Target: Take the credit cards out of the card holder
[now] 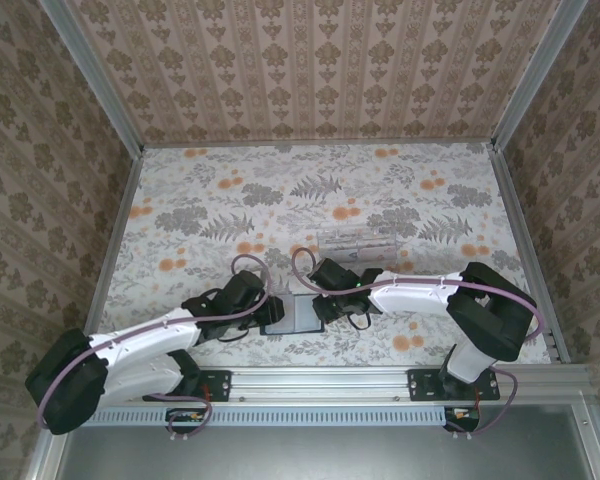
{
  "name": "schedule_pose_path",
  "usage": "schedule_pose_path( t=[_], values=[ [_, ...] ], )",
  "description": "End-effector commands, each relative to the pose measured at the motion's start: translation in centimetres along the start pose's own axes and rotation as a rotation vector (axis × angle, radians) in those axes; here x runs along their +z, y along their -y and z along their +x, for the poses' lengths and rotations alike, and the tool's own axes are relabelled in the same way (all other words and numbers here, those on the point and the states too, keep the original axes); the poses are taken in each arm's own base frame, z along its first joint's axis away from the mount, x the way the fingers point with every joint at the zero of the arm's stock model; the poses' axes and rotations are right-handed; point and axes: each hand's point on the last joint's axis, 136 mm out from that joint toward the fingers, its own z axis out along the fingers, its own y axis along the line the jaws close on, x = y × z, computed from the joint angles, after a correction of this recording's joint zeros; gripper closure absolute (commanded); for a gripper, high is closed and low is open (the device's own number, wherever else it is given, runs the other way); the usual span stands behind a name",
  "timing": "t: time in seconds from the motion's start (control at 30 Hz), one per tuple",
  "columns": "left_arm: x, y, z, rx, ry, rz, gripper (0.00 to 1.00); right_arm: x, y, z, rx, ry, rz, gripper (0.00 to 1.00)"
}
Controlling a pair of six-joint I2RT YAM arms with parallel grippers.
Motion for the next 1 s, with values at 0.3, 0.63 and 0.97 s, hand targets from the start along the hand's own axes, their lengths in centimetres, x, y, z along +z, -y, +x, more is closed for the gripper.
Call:
schedule_pose_path(
  t=[0.3,0.63,0.97],
  values=[
    [0.6,1.1,0.2,0.027,-0.030,0.008,0.60,0.8,0.0,1.3,0.005,-0.050,0.004,0.77],
    [-0.8,1.7,-0.7,0.060,0.012,0.001,0.59,0.8,0.0,1.3,0.007,-0.051,0.006,0.77],
    [0.5,1.6,0.0,0.064,-0.031,0.000,0.59,1.0,0.1,1.5,0.008,-0.058,0.009,0.77]
  ],
)
